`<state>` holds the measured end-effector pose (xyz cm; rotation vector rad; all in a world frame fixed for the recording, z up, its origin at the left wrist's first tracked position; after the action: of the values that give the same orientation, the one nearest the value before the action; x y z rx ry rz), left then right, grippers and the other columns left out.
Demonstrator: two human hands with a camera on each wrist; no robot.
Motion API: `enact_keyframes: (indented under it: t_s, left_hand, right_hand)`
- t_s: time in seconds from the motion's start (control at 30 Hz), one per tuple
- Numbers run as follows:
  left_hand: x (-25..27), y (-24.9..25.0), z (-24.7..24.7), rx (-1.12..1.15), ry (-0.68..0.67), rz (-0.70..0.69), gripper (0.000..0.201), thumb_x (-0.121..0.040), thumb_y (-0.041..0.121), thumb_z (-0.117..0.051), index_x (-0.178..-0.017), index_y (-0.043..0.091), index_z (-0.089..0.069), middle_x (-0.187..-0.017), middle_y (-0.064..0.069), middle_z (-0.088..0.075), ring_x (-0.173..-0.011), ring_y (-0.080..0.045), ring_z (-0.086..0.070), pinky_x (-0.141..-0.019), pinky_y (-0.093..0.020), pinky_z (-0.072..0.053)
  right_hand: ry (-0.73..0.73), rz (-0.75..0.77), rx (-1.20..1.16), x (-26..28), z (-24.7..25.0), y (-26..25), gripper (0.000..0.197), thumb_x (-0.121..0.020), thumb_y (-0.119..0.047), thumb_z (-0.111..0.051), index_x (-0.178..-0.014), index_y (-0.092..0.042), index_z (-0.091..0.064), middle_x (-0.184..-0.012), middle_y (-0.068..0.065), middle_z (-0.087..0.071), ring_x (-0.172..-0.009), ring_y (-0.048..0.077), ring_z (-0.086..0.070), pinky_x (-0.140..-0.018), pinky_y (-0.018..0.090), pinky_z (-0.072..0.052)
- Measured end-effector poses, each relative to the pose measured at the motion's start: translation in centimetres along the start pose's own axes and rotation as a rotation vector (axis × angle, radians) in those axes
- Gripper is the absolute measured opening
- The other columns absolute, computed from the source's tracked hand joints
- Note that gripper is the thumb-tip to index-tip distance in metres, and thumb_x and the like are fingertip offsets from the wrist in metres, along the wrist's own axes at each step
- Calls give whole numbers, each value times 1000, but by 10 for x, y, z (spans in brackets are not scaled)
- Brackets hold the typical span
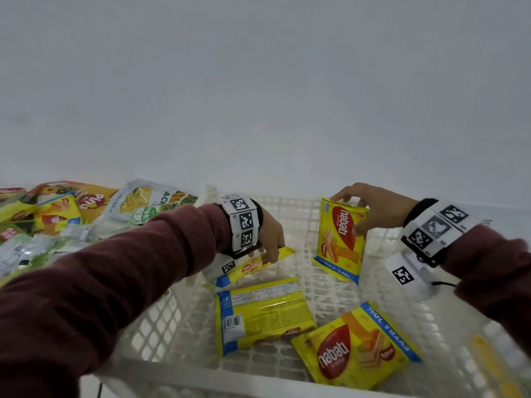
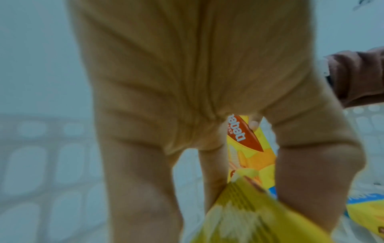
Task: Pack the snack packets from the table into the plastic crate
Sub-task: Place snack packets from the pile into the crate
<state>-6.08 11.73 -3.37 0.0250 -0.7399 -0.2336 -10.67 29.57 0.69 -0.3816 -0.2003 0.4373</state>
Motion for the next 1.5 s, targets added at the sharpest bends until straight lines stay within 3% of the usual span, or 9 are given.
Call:
enact_keyframes:
  t_s: [0.2,0.27,0.37,0.53,0.7,0.83,0.93,1.17,1.5]
  left_hand:
    - [5,15,-1,-193,0,-114,61,-91,5,-46,-143,33,-30,-96,-2,-53,-54,-12,-41,-35,-7,-37]
    - [6,21,-9,-254,14,-99,49,-93,14,-49,-139,25,-38,-78,2,-47,-55,-8,-40,-38,-13,-39]
    - [5,24,-19,-376,5,-74,54,-87,16,-60,-135,22,-36,-99,-9,-54,-59,-13,-41,-46,-23,-31]
    - [10,27,3,-389,155,-48,80,-86,0,-56,-144,23,-6,-60,-2,-38,-46,-15,-32,-43,-22,-29]
    - [16,13,30,-236,124,-29,70,-87,-1,-55,-142,14,-14,-97,-9,-55,-55,-16,-41,-46,-23,-34]
    - [13,16,28,-428,88,-15,61,-92,1,-47,-144,13,-18,-146,-9,-36,-112,-30,-54,-63,-28,-44]
    - [1,21,23,-569,165,10,57,-96,3,-36,-148,15,-14,-151,-8,-29,-125,-26,-46,-90,-33,-43]
    - [-32,7,5,-364,264,42,54,-91,4,-51,-140,4,-30,-138,-16,-44,-123,-29,-47,-95,-36,-43]
    - [-35,-5,-16,-142,236,-9,98,-76,34,-75,-148,27,-9,-145,-11,-34,-127,-31,-43,-97,-40,-41]
  right_hand:
    - [-5,-67,169,-1,-4,1,55,-76,-9,-70,-124,-19,-44,-105,4,-55,-86,20,-55,-59,21,-46]
    - [-12,-83,230,-1,-6,0,58,-77,-11,-68,-125,-20,-38,-109,9,-61,-86,23,-60,-63,28,-51]
    - [-29,-114,322,0,-6,0,68,-77,-12,-67,-133,-27,-31,-111,10,-60,-85,24,-58,-69,32,-51]
    - [-65,-128,367,3,-1,3,81,-76,-14,-68,-140,-37,-23,-109,5,-57,-85,20,-52,-56,22,-44]
    - [-67,-123,350,4,-1,6,84,-77,-14,-69,-141,-38,-20,-111,4,-56,-87,19,-51,-56,20,-44]
    - [-81,-125,354,3,-2,7,83,-79,-13,-67,-142,-38,-20,-122,6,-56,-92,20,-53,-69,27,-45]
    - [-79,-130,356,3,-3,8,81,-78,-13,-68,-141,-38,-22,-123,7,-55,-94,21,-53,-71,28,-46]
    - [-102,-189,329,4,0,13,74,-76,-11,-70,-133,-28,-26,-112,10,-57,-93,28,-61,-58,25,-48]
    - [-104,-170,329,2,-5,9,75,-79,-13,-68,-137,-30,-24,-113,10,-57,-93,26,-61,-70,32,-51]
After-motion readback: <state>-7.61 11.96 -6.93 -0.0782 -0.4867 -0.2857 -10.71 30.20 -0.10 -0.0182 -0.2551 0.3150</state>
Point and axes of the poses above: each hand's wrist, its own x-axis away from the middle knuckle, its own z-axis out of the back of the hand, y = z × x, the point moved 5 cm from there along -x, towards the middle knuckle
